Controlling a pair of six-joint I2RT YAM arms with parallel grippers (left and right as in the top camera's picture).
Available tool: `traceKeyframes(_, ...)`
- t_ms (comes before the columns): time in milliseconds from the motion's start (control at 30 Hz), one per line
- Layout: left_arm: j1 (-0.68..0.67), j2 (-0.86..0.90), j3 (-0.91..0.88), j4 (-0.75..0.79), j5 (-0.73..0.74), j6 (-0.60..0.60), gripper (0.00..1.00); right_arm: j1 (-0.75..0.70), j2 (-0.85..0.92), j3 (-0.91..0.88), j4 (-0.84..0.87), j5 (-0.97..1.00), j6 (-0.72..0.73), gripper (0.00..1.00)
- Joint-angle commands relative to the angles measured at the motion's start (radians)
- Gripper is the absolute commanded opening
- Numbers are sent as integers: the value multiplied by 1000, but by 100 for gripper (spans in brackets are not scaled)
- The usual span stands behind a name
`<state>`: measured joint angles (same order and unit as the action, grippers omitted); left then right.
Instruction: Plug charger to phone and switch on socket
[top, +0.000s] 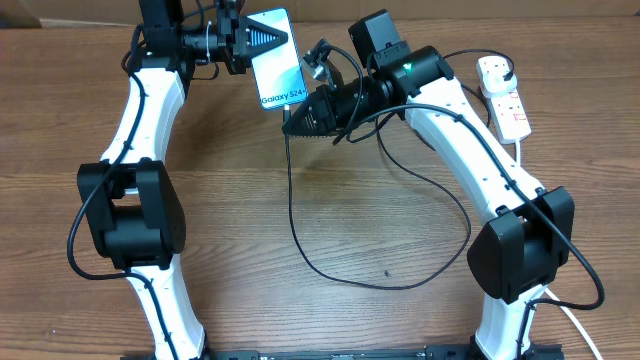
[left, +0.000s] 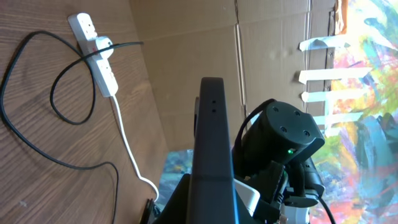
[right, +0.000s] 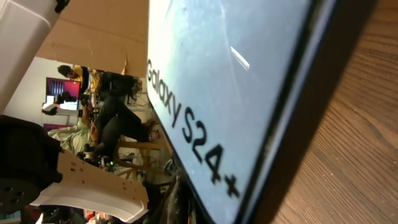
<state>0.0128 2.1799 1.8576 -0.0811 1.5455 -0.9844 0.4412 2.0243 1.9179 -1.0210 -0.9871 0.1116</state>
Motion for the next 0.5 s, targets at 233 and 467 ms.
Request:
traceKeyframes(233, -6, -2, 14, 4, 37, 61, 4, -41, 8, 26, 8, -4, 19, 4)
traceKeyframes(467, -6, -2, 14, 4, 37, 64, 4, -80, 8, 26, 19, -48, 19, 4)
